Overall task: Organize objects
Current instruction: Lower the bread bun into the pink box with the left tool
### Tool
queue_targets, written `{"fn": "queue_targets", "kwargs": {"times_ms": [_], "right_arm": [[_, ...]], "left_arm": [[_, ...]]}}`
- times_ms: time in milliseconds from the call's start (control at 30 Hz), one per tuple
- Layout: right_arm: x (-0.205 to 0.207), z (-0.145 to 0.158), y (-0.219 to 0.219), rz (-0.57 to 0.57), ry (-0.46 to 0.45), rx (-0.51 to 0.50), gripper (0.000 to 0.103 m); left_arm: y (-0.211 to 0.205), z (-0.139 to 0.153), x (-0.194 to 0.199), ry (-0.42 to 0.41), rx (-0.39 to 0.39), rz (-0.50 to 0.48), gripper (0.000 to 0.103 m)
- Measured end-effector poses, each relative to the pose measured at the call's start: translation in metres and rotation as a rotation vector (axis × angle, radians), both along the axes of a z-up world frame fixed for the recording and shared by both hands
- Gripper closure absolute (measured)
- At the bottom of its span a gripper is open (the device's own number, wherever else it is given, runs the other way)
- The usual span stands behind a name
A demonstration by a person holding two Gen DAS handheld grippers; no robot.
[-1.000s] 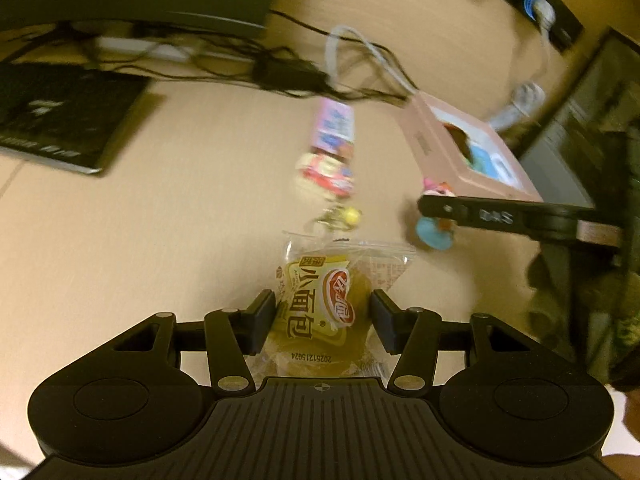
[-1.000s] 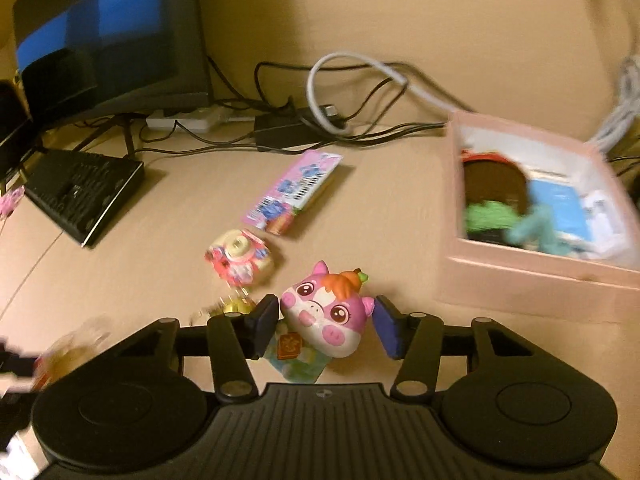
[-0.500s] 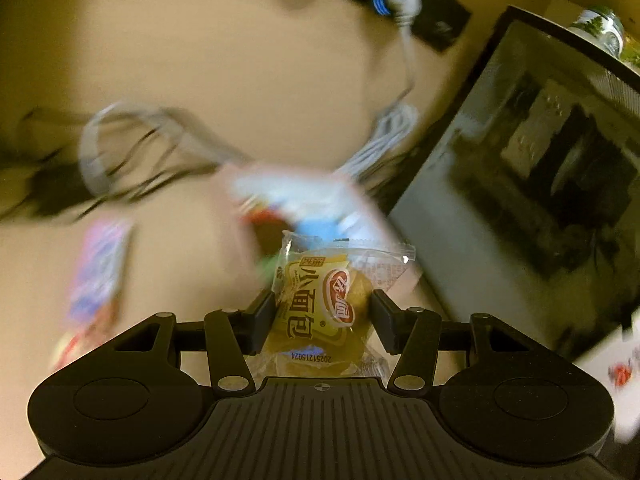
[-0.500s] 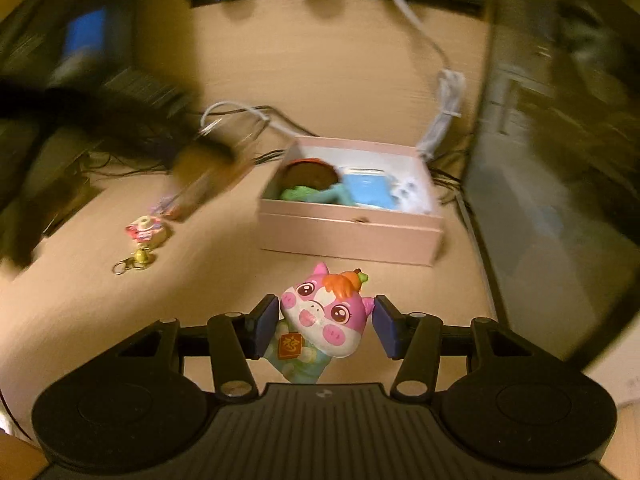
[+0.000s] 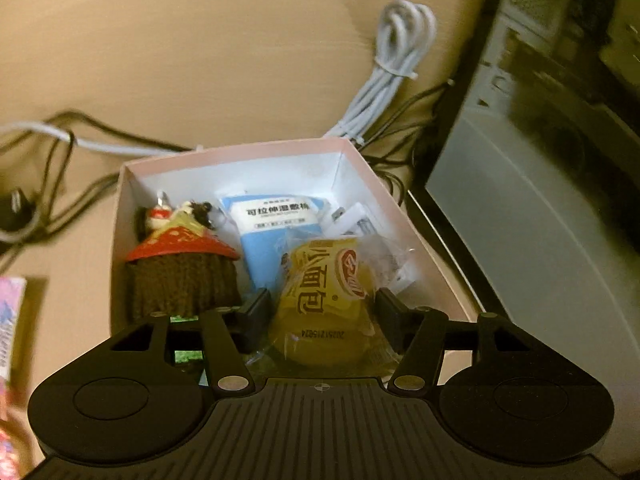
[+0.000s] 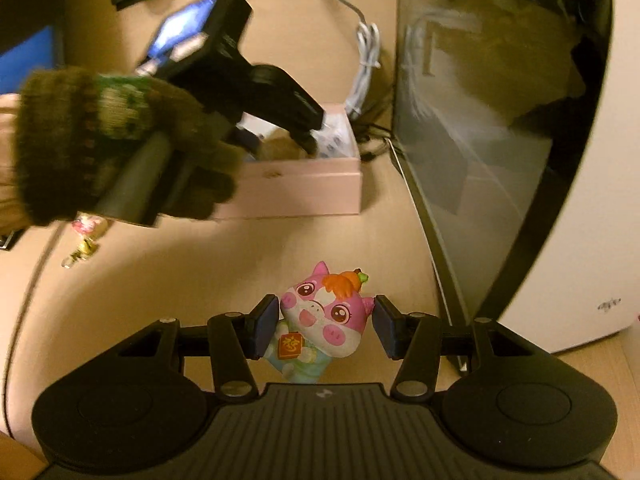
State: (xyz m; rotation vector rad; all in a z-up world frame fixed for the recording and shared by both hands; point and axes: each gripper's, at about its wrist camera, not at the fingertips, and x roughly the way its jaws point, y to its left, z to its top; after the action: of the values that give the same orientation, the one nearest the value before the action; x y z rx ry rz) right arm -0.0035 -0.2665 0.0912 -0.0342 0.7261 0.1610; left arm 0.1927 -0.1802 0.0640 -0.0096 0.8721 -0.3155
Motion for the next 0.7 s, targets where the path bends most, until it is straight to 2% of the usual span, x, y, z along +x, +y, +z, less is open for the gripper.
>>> {"fn": "queue_targets", "kwargs": {"times_ms": [67, 133, 267, 400, 567, 667, 700], "right_arm": [[0.004, 0.0, -0.002, 0.002, 0.003, -0.004, 0.052], [0.006, 0.003, -0.002, 0.013, -0.005, -0.009, 0.052], [0.015, 0.01, 0.002, 0.043, -0.011, -0.01, 0.052], [0.038, 0.027, 0.009, 0.081, -0.012, 0.059, 0.052], [0.097, 0.082, 0.026, 0.088, -0.103, 0.165, 0.052], [0.153, 0.112, 0.04, 0.04, -0.157, 0.224, 0.051], [0.175, 0.115, 0.043, 0.029, -0.165, 0.267, 0.046]], "left_arm": [[0.009, 0.008, -0.007, -0.018, -0.028, -0.003, 0.041], [0.025, 0.018, -0.021, -0.047, -0.084, -0.002, 0.045], [0.068, 0.037, -0.053, -0.079, -0.193, 0.001, 0.045], [0.127, 0.042, -0.093, -0.068, -0.256, 0.041, 0.045], [0.185, 0.025, -0.134, -0.019, -0.233, 0.126, 0.045], [0.217, 0.011, -0.156, 0.021, -0.276, 0.211, 0.045], [0.227, 0.006, -0.162, 0.029, -0.28, 0.24, 0.045]]}}
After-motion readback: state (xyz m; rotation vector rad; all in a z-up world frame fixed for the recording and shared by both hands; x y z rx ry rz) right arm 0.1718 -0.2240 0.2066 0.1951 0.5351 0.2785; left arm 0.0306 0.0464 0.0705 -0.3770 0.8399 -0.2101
